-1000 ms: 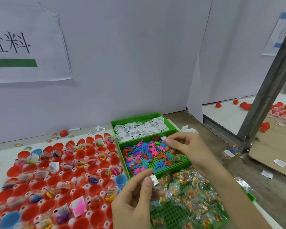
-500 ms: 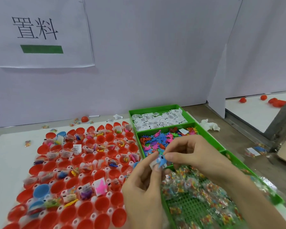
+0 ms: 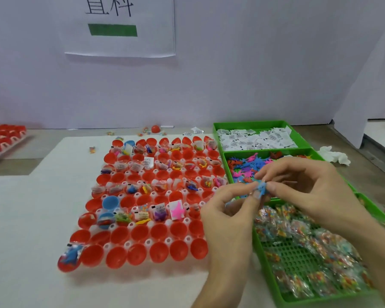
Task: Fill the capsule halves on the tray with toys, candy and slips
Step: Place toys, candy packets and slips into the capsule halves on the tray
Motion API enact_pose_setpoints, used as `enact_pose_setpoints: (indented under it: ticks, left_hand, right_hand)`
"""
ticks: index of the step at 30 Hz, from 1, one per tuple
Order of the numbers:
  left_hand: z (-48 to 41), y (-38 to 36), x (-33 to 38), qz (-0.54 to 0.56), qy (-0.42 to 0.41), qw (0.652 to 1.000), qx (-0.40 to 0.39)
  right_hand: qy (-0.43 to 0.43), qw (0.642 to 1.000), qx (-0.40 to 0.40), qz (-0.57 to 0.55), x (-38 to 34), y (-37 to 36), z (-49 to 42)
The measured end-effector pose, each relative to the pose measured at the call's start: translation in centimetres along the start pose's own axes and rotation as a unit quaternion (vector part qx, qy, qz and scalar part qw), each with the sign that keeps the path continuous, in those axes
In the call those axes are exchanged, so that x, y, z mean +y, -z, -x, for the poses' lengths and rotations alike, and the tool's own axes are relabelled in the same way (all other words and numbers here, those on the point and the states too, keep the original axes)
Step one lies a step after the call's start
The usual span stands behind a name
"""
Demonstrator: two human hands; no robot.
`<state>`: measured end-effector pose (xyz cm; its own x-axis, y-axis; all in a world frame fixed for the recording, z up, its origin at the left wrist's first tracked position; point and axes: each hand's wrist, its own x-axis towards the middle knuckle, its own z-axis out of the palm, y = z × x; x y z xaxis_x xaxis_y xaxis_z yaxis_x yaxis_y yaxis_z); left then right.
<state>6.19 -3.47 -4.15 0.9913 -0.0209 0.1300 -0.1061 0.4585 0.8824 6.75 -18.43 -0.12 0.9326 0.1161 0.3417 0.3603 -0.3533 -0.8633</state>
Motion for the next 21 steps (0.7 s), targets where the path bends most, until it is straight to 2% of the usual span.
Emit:
enact_pose_setpoints:
  ticks: [2, 7, 14, 16, 18, 21]
  left_hand:
    - [-0.5, 0.4, 0.2, 0.010, 0.007, 1.000, -0.013]
    - [-1.1, 1.2, 1.2, 0.065, 0.084, 0.988, -0.116]
    - [0.1, 2.7, 3.6, 0.106, 0.101, 0.979, -0.143]
    - [0.9, 3.6, 4.1, 0.054, 0.069, 0.990, -0.115]
    - [1.9, 4.6, 4.5, -0.011, 0.027, 0.999, -0.043]
    - [3.8, 6.8, 5.3, -0.057, -0.014, 0.997, 0.042]
  right_hand:
    - [0.008, 0.999, 0.000, -0.040, 0.1, -0.1, 0.0]
    - [0.010, 0.993, 0.029, -0.115, 0.3, -0.4, -0.2]
    - [0.033, 0.994, 0.036, -0.102, -1.7, -1.6, -0.3]
    - [0.048, 0.997, 0.026, -0.057, -2.9, -2.6, 0.2]
    - [0.065, 0.998, 0.007, -0.010, -3.7, -4.3, 0.9]
    - [0.045, 0.998, -0.013, -0.038, -5.0, -7.5, 1.8]
